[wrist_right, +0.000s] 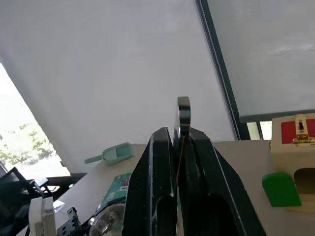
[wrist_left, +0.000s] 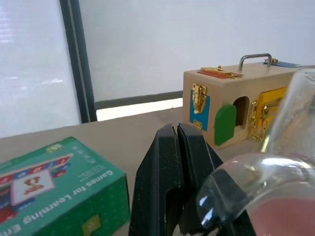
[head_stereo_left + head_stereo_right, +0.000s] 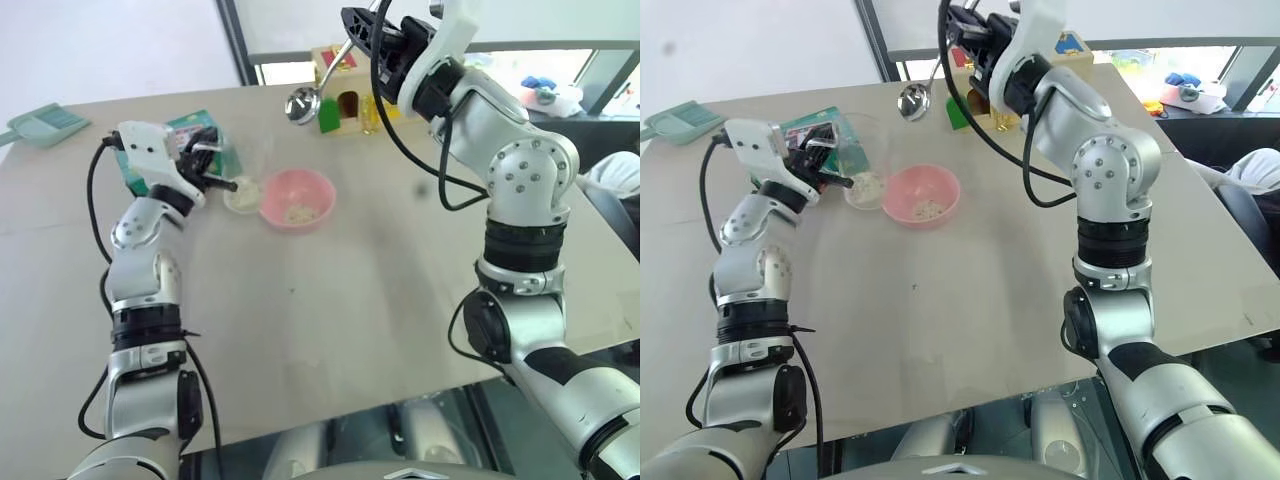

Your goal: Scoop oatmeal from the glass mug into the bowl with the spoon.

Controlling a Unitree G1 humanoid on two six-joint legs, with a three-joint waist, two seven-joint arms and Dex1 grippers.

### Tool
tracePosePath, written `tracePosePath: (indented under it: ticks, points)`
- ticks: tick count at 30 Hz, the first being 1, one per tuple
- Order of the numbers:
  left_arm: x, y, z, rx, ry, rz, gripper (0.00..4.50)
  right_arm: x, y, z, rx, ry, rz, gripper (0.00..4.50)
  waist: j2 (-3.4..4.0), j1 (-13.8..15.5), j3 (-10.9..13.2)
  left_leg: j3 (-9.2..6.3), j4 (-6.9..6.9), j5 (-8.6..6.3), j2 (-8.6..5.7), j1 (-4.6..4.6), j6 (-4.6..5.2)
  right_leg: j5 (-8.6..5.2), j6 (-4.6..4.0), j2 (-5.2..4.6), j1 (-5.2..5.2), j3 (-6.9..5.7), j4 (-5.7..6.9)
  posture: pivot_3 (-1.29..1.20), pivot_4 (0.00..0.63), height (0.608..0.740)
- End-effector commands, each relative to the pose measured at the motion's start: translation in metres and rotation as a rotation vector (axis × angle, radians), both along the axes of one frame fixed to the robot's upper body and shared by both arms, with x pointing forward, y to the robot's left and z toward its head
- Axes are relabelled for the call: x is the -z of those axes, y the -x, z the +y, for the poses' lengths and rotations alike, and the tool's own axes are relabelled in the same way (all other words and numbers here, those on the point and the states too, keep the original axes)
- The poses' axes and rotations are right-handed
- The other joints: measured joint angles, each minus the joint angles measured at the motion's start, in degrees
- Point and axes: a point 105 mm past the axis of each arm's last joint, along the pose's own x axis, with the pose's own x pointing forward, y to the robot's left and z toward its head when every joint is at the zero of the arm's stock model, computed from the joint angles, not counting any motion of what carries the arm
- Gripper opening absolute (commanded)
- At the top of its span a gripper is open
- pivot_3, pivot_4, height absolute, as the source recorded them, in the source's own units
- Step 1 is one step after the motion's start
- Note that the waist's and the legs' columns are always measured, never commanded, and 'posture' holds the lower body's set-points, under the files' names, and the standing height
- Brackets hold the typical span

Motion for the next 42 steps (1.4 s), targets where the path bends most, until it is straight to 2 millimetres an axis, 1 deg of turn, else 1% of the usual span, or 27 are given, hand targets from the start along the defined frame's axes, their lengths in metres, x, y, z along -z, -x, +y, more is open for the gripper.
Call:
tracePosePath:
  ticks: [1,3,4,8,10,12,15,19,23,25,29,32,34,36,37,42]
  points:
    - [-0.026,0.007,0.003,0.002,-0.005,-0.119,0.06,-0.026,0.013,-0.002,-0.006,-0.027,-0.102,0.0,0.0,-0.01,0.0,-0.01,0.0,0.0,0.0,0.0,0.0,0.0,0.0,0.0,0.0,-0.01,-0.01,0.0,0.15,0.74]
    - [-0.02,0.014,0.008,0.012,0.024,-0.117,0.06,-0.023,0.015,-0.002,-0.003,-0.019,-0.101,0.0,0.0,-0.03,0.0,0.0,0.0,0.0,0.0,-0.01,0.0,0.0,0.0,-0.01,0.0,0.0,-0.01,0.0,0.15,0.74]
    - [-0.016,0.018,0.013,0.002,0.052,-0.117,0.06,-0.021,0.015,-0.002,-0.001,-0.016,-0.099,0.0,0.0,-0.17,0.0,0.0,0.0,0.0,0.0,0.0,0.0,0.0,0.0,-0.02,0.0,0.0,-0.01,0.0,0.15,0.74]
    - [0.008,0.039,0.044,-0.062,0.163,-0.087,0.06,-0.015,0.015,-0.006,0.01,-0.015,-0.084,0.0,0.0,-1.04,0.0,0.01,-0.02,0.0,0.01,0.01,0.0,0.0,0.0,-0.01,0.0,0.05,-0.01,0.0,0.15,0.74]
    - [0.017,0.048,0.056,-0.088,0.205,-0.072,0.06,-0.013,0.014,-0.008,0.014,-0.014,-0.079,0.0,0.0,-1.03,0.0,0.0,-0.02,0.0,0.03,0.03,0.0,0.0,0.0,0.01,-0.01,0.06,0.01,0.0,0.15,0.74]
    - [0.031,0.057,0.068,-0.121,0.22,-0.04,0.06,-0.011,0.013,-0.009,0.016,-0.014,-0.072,0.0,0.0,-0.87,0.0,-0.02,0.01,0.0,0.03,0.02,0.0,0.0,0.0,0.01,0.0,0.03,0.04,0.0,0.15,0.74]
    - [0.054,0.067,0.073,-0.131,0.219,0.014,0.06,-0.006,0.011,-0.01,0.014,-0.007,-0.061,0.0,0.0,-0.61,0.0,0.0,0.06,0.0,-0.01,0.03,0.0,0.0,0.0,-0.02,0.04,0.04,0.06,0.0,0.15,0.74]
    - [0.074,0.079,0.081,-0.167,0.238,0.05,0.06,-0.004,0.012,-0.008,0.001,0.008,-0.062,0.0,0.0,-0.1,0.0,-0.03,0.05,0.0,-0.02,0.03,0.0,0.0,0.0,-0.02,0.05,0.0,0.04,0.0,0.15,0.74]
    - [0.088,0.087,0.083,-0.179,0.23,0.081,0.06,-0.004,0.012,-0.008,-0.002,0.01,-0.062,0.0,0.03,0.04,-0.02,0.0,0.04,0.0,-0.01,0.06,0.0,0.0,0.0,-0.02,0.06,0.04,0.05,0.0,0.15,0.74]
    - [0.098,0.093,0.086,-0.195,0.219,0.113,0.06,-0.004,0.012,-0.007,-0.004,0.014,-0.06,0.0,0.06,0.02,-0.04,0.02,0.03,0.0,0.0,0.08,0.0,0.0,0.0,-0.01,0.06,0.06,0.05,0.0,0.15,0.74]
    - [0.11,0.101,0.088,-0.203,0.197,0.164,0.06,-0.001,0.012,-0.006,-0.009,0.02,-0.054,0.0,0.1,0.01,-0.06,0.04,0.0,0.0,0.01,0.1,0.0,0.0,0.0,0.0,0.06,0.08,0.05,0.0,0.15,0.74]
    - [0.112,0.105,0.091,-0.218,0.184,0.176,0.87,0.001,0.012,-0.005,-0.01,0.021,-0.05,0.0,0.11,0.08,-0.07,0.05,0.0,0.0,0.01,0.11,0.0,0.0,0.0,0.0,0.06,0.09,0.05,0.0,0.15,0.74]
    - [0.107,0.105,0.092,-0.251,0.161,0.165,1.68,0.002,0.011,-0.005,-0.01,0.022,-0.048,0.0,0.11,0.34,-0.07,0.04,0.0,0.0,0.01,0.11,0.0,0.0,0.0,0.01,0.06,0.08,0.06,0.0,0.15,0.74]
    - [0.104,0.106,0.093,-0.275,0.154,0.157,2.7,0.002,0.011,-0.005,-0.01,0.022,-0.046,0.0,0.11,0.61,-0.07,0.04,0.01,0.0,0.01,0.1,0.01,0.0,0.0,0.0,0.06,0.08,0.05,0.0,0.15,0.74]
    - [0.102,0.106,0.093,-0.288,0.151,0.154,2.99,0.003,0.011,-0.005,-0.011,0.022,-0.045,0.0,0.11,0.67,-0.07,0.04,0.01,0.0,0.01,0.1,0.0,0.0,0.0,0.0,0.07,0.07,0.05,0.0,0.15,0.74]
    - [0.095,0.112,0.084,-0.323,0.139,0.13,2.99,0.005,0.01,-0.005,-0.012,0.021,-0.038,0.0,0.11,0.6,-0.07,0.04,-0.01,-0.01,0.01,0.09,0.01,0.0,0.0,0.0,0.07,0.09,0.03,0.0,0.15,0.74]
